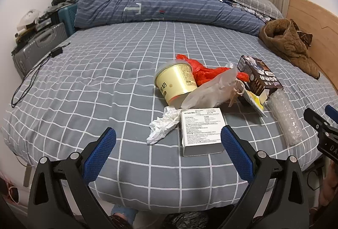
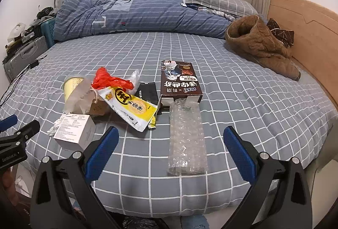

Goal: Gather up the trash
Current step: 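Move both grippers toward the white box and bubble-wrap sleeve on the bed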

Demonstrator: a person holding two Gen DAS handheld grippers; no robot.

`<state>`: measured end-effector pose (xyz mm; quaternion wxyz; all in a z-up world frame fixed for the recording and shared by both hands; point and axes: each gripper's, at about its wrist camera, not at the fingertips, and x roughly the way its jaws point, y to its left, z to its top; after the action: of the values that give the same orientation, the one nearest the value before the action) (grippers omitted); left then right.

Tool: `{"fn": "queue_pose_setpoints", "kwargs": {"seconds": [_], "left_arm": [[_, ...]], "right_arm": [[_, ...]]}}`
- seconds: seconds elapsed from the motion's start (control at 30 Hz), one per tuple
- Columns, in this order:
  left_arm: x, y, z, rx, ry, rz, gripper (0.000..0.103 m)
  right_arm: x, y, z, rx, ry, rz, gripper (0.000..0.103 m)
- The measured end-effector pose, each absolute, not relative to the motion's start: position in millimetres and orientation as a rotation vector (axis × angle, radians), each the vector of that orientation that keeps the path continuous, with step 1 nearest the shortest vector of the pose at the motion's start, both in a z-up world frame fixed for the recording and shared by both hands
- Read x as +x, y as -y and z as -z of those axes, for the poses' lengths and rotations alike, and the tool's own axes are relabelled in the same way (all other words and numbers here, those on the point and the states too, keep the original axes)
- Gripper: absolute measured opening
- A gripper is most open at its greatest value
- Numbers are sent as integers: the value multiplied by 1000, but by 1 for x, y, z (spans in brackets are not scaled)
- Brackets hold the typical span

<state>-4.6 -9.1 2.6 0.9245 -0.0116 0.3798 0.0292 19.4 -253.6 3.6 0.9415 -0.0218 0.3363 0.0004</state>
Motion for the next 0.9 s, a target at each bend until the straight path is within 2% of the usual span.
{"fn": "queue_pose_setpoints", "kwargs": {"seconds": [0.9], "left_arm": [[-2, 18, -6, -27, -782, -36, 97]], "right_arm": [[20, 251, -3, -36, -687, -3, 94]]}}
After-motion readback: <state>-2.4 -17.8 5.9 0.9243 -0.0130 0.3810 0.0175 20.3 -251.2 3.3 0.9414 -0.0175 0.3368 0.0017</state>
